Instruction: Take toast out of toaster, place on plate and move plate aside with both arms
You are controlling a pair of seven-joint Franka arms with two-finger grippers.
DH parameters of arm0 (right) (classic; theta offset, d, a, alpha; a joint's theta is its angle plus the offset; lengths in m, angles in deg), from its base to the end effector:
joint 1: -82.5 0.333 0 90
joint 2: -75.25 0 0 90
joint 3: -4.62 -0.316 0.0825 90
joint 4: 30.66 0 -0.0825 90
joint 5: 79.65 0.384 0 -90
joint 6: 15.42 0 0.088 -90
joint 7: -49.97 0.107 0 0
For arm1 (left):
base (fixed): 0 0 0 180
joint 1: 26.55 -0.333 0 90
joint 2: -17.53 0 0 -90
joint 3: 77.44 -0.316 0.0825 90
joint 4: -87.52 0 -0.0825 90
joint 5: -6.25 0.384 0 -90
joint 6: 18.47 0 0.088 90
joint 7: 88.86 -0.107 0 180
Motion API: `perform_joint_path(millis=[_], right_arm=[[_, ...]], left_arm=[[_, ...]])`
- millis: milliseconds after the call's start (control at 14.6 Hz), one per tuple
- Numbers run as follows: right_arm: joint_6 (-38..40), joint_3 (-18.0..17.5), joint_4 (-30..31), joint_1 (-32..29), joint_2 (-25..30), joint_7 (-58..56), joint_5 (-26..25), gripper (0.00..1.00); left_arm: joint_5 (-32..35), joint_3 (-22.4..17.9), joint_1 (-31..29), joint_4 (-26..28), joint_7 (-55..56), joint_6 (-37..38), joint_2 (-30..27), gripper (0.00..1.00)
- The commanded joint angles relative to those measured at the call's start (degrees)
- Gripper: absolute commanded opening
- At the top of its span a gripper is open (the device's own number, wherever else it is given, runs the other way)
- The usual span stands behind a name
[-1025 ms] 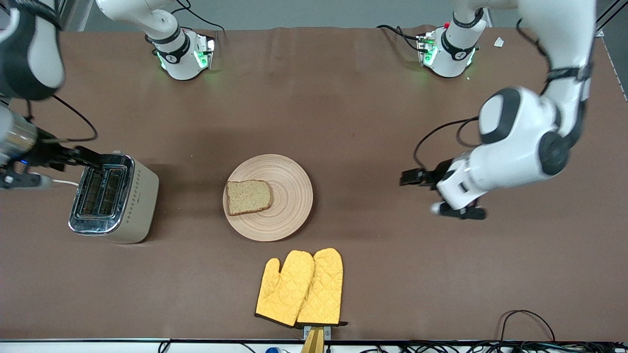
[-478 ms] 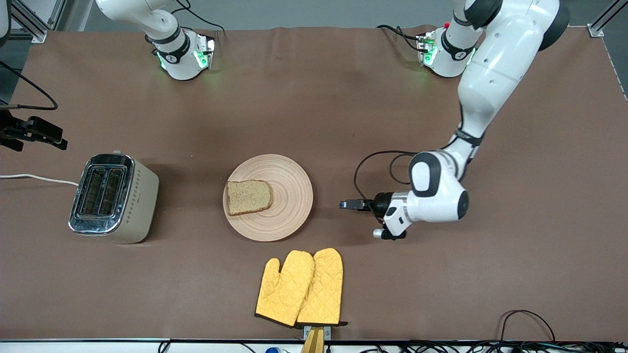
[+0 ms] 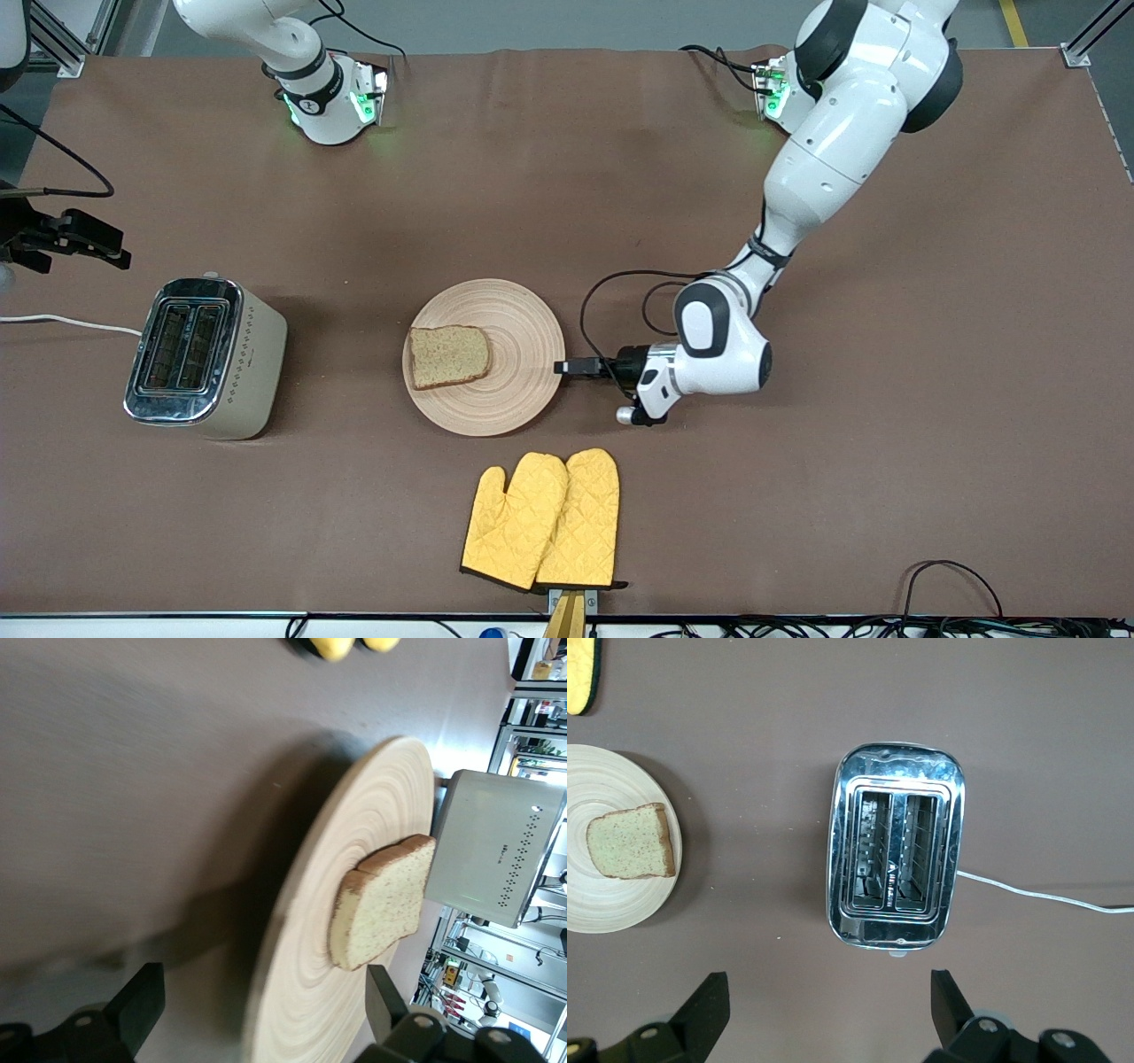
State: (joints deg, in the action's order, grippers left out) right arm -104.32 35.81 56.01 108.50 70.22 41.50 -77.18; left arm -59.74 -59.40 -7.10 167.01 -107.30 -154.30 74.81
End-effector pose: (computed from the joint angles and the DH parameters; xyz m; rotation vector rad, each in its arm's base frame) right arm 0.5747 -0.0340 0.6073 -3.1378 -0.0913 0.0569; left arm 0.6039 -0.4148 0.1341 2.1241 0.0879 -0.2313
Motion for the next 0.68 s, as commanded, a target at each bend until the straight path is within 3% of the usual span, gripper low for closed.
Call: perform_joint_path(millis=[0,68,205,342,615], right_arm=[[0.3,-28.9,0.5,-23.3,1.4,0.0,-1.6,1.00],[0.1,-24.1,0.3,-21.4,1.5,0.2,-1.8,1.00],[0.0,-23.3,0.3,-20.5,1.5,0.2,-1.8,1.00],[0.0,-23.1,0.3,-20.5,1.5,0.2,-1.8,1.00],[0.0,-23.1,0.2,-20.5,1.5,0.2,-1.8,1.00]], left_arm=[[-3.7,0.1,2.0,-2.1,-0.6,-1.8,1.4,0.95],[-4.1,0.1,2.8,-2.1,-2.4,-2.6,2.0,0.85],[-4.3,0.1,2.9,-2.1,-8.0,-3.6,3.2,0.39],[-5.9,0.1,2.7,-1.8,-9.3,-3.6,3.5,0.09],[-5.7,0.1,2.1,-1.8,-11.5,-3.6,3.1,0.01]])
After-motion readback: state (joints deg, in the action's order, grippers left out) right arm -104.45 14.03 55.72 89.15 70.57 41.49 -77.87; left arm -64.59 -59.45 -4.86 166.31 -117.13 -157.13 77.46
